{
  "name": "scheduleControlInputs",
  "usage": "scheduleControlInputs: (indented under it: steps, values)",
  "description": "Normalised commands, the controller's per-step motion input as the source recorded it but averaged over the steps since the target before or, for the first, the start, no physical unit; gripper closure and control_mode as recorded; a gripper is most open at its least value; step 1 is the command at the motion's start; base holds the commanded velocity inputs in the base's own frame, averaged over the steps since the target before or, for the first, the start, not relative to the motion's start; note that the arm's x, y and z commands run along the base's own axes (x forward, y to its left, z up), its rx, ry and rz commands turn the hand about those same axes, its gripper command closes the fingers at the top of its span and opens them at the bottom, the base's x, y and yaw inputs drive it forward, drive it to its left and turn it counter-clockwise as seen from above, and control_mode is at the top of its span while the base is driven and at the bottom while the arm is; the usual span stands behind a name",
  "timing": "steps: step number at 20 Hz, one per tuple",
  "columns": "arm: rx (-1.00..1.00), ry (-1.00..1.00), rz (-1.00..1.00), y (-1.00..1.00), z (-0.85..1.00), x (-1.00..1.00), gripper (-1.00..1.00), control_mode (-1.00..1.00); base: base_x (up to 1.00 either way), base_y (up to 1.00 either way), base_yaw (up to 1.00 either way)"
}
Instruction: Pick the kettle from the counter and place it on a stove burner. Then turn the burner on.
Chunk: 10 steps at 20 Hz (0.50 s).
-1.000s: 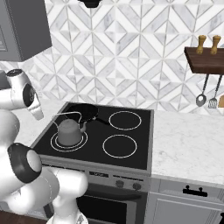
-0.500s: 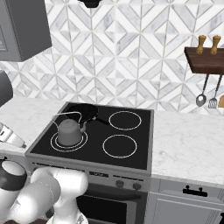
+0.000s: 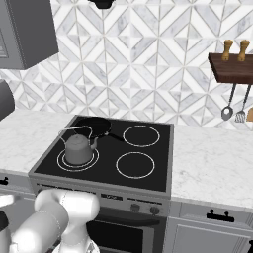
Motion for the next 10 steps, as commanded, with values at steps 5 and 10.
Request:
scheduleControlInputs:
  steps: [5,10]
  values:
    - [-0.16,-0.55,0.22,-0.61,-0.37,-0.1,-1.0,-1.0,0.0,0.0,0.0]
    - [0.04,-0.49,0.12,-0.69,-0.15,0.01,-1.0,-1.0,0.0,0.0,0.0]
